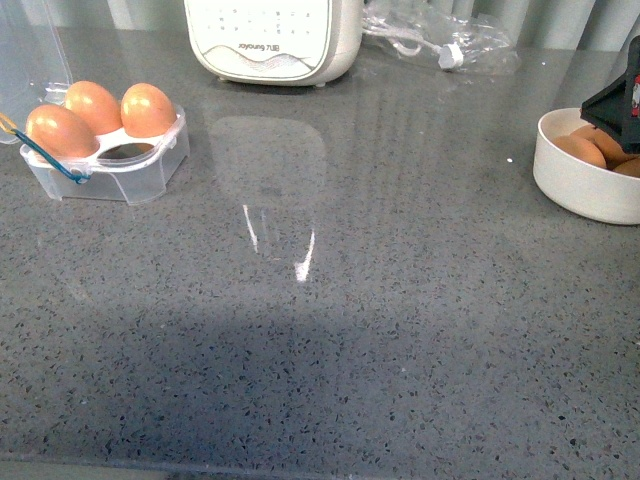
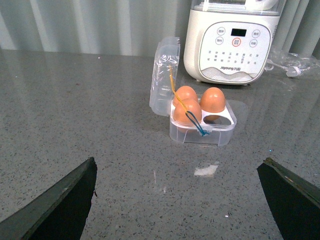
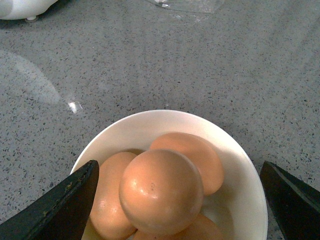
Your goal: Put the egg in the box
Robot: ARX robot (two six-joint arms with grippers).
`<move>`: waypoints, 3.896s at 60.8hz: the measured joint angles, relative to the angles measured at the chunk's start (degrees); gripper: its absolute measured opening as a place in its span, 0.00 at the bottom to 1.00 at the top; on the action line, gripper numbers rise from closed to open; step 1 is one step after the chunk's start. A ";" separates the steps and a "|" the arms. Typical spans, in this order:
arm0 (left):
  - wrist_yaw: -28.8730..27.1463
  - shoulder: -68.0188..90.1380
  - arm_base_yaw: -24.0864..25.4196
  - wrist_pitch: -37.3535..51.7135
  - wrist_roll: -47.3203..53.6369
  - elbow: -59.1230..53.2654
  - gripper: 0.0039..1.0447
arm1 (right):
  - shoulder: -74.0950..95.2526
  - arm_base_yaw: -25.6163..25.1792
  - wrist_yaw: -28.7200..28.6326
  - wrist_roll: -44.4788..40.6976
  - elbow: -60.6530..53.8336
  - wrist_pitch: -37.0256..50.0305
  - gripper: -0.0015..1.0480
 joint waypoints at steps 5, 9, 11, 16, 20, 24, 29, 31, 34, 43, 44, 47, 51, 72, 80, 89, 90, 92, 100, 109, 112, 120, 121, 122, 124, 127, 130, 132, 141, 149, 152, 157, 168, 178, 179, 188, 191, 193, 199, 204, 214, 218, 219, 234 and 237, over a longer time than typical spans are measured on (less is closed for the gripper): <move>0.00 0.00 0.00 0.00 0.00 0.00 0.94 | 0.17 -0.07 -0.11 0.20 -0.17 0.33 0.93; 0.00 0.00 0.00 0.00 0.00 0.00 0.94 | 0.33 -0.13 -0.33 0.33 -0.15 0.50 0.93; 0.00 0.00 0.00 0.00 0.00 0.00 0.94 | 0.52 -0.20 -0.31 0.37 -0.17 0.77 0.93; 0.00 0.00 0.00 0.00 0.00 0.00 0.94 | 1.14 -0.24 -0.28 0.59 -0.20 1.05 0.91; 0.00 0.00 0.00 0.00 0.00 0.00 0.94 | 1.62 -0.31 -0.28 0.59 -0.50 1.33 0.81; 0.00 0.00 0.00 0.00 0.00 0.00 0.94 | 1.88 -0.37 -0.33 0.59 -0.85 1.49 0.72; 0.00 0.00 0.00 0.00 0.00 0.00 0.94 | 2.01 -0.37 -0.46 0.57 -1.22 1.95 0.55; 0.00 0.00 0.00 0.00 0.00 0.00 0.94 | 2.01 -0.37 -0.46 0.57 -1.25 2.05 0.49; 0.00 0.00 0.00 0.00 0.00 0.00 0.94 | 2.01 -0.35 -0.48 0.55 -1.25 2.10 0.43; 0.00 0.00 0.00 0.00 0.00 0.00 0.94 | 0.24 0.11 -0.59 0.44 -1.33 1.44 0.42; 0.00 0.00 0.00 0.00 0.00 0.00 0.94 | -0.28 0.20 -0.66 0.35 -1.33 1.25 0.42; 0.00 0.00 0.00 0.00 0.00 0.00 0.94 | -2.19 0.55 -0.72 0.28 -1.31 0.55 0.42; 0.00 0.00 0.00 0.00 0.00 0.00 0.94 | -4.87 1.36 -0.90 0.13 -0.90 -0.70 0.42; 0.00 0.00 0.00 0.00 0.00 0.00 0.94 | -2.49 13.29 -1.75 0.79 12.70 -0.74 0.42; 0.00 0.00 0.00 0.00 0.00 0.00 0.94 | 2.62 19.74 -2.56 0.59 18.73 -2.38 0.42; 0.00 0.00 0.00 0.00 0.00 0.00 0.94 | 7.04 25.42 -4.59 -2.05 23.17 -6.40 0.42; 0.00 0.00 0.00 0.00 0.00 0.00 0.94 | 7.74 26.36 -5.03 -2.45 23.71 -7.02 0.42; 0.00 0.00 0.00 0.00 0.00 0.00 0.94 | 8.46 27.36 -5.62 -3.04 24.24 -7.76 0.42; 0.00 0.00 0.00 0.00 0.00 0.00 0.94 | 10.64 30.42 -7.37 -4.09 25.92 -9.55 0.42; 0.00 0.00 0.00 0.00 0.00 0.00 0.94 | 12.79 32.26 -8.04 -4.96 27.30 -10.23 0.42; 0.00 0.00 0.00 0.00 0.00 0.00 0.94 | 13.64 32.63 -7.91 -5.07 27.87 -10.36 0.42; 0.00 0.00 0.00 0.00 0.00 0.00 0.94 | 16.24 33.51 -8.48 -4.66 28.72 -10.16 0.42; 0.00 0.00 0.00 0.00 0.00 0.00 0.94 | 16.50 33.59 -8.55 -4.63 28.72 -10.14 0.42; 0.00 0.00 0.00 0.00 0.00 0.00 0.94 | 16.76 33.68 -8.59 -4.61 28.72 -10.10 0.42; 0.00 0.00 0.00 0.00 0.00 0.00 0.94 | 17.33 33.90 -8.57 -4.55 28.79 -10.08 0.42; 0.00 0.00 0.00 0.00 0.00 0.00 0.94 | 18.38 34.36 -8.55 -4.37 28.96 -9.94 0.42; 0.02 0.00 0.00 0.00 0.00 0.00 0.94 | 19.80 34.91 -8.50 -3.56 29.68 -9.57 0.42; 0.00 0.00 0.00 0.00 0.00 0.00 0.94 | 20.41 35.15 -8.48 -3.21 30.14 -9.42 0.42; 0.00 0.00 0.00 0.00 0.00 0.00 0.94 | 22.62 36.44 -7.32 -2.78 32.94 -9.51 0.42; 0.00 0.00 0.00 0.00 0.00 0.00 0.94 | 23.98 37.07 -6.97 -2.03 34.45 -9.86 0.42; 0.00 0.00 0.00 0.00 0.00 0.00 0.94 | 24.37 37.24 -6.84 -1.97 34.97 -10.19 0.42; 0.00 0.00 0.00 0.00 0.00 0.00 0.94 | 25.44 37.59 -5.99 -1.92 36.20 -10.99 0.42; 0.00 0.00 0.00 0.00 0.00 0.00 0.94 | 27.71 37.64 -5.35 -1.29 38.18 -11.52 0.42; 0.00 0.00 0.00 0.00 0.00 0.00 0.94 | 28.92 37.97 -5.35 -0.63 38.45 -11.63 0.42; 0.00 0.00 0.00 0.00 0.00 0.00 0.94 | 28.96 38.03 -5.35 -0.63 38.45 -11.63 0.42; 0.00 0.00 0.00 0.00 0.00 0.00 0.94 | 29.11 38.18 -5.60 -0.57 38.45 -12.68 0.44; 0.00 0.00 0.00 0.00 0.00 0.00 0.94 | 29.16 38.18 -5.73 -0.55 38.45 -12.92 0.53; 0.00 0.00 0.00 0.00 0.00 0.00 0.94 | 29.16 38.16 -5.70 -0.57 38.45 -12.94 0.57; 0.00 0.00 0.00 0.00 0.00 0.00 0.94 | 29.14 38.10 -5.68 -0.57 38.45 -12.90 0.77; 0.00 0.00 0.00 0.00 0.00 0.00 0.94 | 28.89 37.75 -5.64 -0.50 38.23 -12.61 0.91; 0.00 0.00 0.00 0.00 0.00 0.00 0.94 | 26.53 36.11 -5.33 0.59 36.98 -11.65 0.92; 0.00 0.00 0.00 0.00 0.00 0.00 0.94 | 24.33 34.67 -3.74 1.62 35.93 -11.17 0.93; 0.00 0.00 0.00 0.00 0.00 0.00 0.94 | 24.13 34.53 -3.56 1.68 35.85 -11.15 0.93; 0.00 0.00 0.00 0.00 0.00 0.00 0.94 | 12.72 24.06 6.08 1.57 25.57 -7.37 0.93; 0.00 0.00 0.00 0.00 0.00 0.00 0.94 | 10.32 22.05 6.38 1.77 23.08 -6.56 0.93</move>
